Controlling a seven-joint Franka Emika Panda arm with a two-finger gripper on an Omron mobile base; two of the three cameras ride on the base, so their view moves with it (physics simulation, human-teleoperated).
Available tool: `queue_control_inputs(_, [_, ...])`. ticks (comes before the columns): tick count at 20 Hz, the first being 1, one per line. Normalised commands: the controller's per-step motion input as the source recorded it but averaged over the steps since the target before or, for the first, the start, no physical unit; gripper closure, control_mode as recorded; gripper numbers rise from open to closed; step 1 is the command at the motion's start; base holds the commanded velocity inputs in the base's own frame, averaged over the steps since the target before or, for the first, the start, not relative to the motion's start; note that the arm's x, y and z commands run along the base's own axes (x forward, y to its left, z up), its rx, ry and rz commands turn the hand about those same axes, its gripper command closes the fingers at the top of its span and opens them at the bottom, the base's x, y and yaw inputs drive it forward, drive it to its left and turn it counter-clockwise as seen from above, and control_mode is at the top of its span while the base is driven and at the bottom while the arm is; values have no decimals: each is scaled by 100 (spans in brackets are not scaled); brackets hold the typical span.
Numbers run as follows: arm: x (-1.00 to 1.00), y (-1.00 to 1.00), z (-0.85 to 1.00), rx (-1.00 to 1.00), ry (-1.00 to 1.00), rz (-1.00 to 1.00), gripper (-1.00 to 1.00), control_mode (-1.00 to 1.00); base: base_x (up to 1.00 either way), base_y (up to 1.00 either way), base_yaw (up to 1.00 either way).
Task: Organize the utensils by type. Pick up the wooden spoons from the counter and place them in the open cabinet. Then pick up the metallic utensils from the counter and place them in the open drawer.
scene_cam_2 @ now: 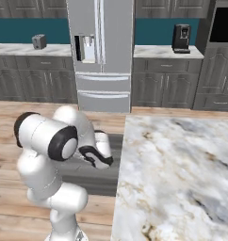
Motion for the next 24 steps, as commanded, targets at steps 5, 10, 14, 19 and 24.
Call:
queue_control_inputs(5, [-10,47,100,20,-41,-48,-100,-100,0,0,0])
queue_control_inputs(10, [-18,12,94,19,-35,-49,-100,-100,0,0,0])
queue_control_inputs(14, [-3,-8,68,30,-35,-55,-100,-100,0,0,0])
queue_control_inputs(19, [-15,-27,100,50,-42,-22,-100,-100,0,0,0])
queue_control_inputs(24, [-54,-32,100,60,-35,-1,-100,-100,0,0,0])
